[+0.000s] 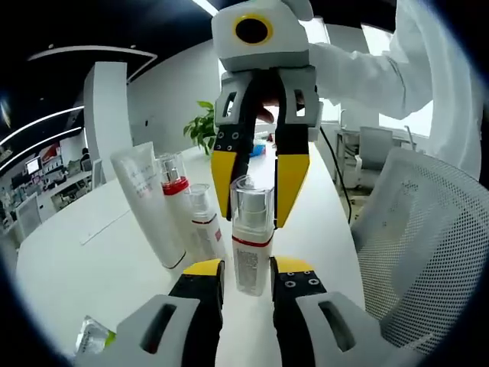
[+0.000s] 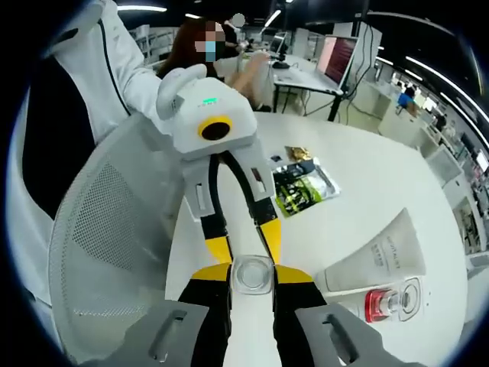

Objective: Arrange the skincare products in the storage area until every visible bottle or jar stands upright without overlapping.

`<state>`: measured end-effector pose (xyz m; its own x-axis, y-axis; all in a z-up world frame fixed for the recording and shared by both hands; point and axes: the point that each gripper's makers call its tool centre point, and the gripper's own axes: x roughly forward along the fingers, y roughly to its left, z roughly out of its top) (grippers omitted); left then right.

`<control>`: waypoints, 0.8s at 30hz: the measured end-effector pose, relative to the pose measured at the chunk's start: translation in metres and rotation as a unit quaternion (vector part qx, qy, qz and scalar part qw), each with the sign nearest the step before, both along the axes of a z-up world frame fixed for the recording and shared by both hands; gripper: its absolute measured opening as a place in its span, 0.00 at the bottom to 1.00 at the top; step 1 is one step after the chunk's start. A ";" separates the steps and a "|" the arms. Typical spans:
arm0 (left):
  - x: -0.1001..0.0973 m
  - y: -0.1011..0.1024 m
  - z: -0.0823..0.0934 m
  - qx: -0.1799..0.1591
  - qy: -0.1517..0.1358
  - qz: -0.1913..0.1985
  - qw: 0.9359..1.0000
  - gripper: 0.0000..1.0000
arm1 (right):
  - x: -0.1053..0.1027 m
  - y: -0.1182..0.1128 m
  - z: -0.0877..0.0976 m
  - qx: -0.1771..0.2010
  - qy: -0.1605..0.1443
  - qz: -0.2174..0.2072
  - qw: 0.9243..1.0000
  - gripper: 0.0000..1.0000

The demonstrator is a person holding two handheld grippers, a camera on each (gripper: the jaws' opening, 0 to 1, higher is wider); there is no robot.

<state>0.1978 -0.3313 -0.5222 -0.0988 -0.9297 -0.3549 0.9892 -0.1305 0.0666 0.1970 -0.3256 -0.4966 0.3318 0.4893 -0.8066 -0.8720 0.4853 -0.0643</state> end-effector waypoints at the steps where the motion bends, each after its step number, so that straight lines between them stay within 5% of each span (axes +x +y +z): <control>1: 0.002 0.000 -0.001 0.002 0.001 0.002 1.000 0.17 | 0.001 0.000 -0.001 0.000 0.001 0.000 1.000 0.11; 24: 0.012 -0.012 -0.041 0.086 0.010 0.047 0.995 0.10 | 0.015 -0.001 -0.027 -0.016 0.024 0.028 0.999 0.12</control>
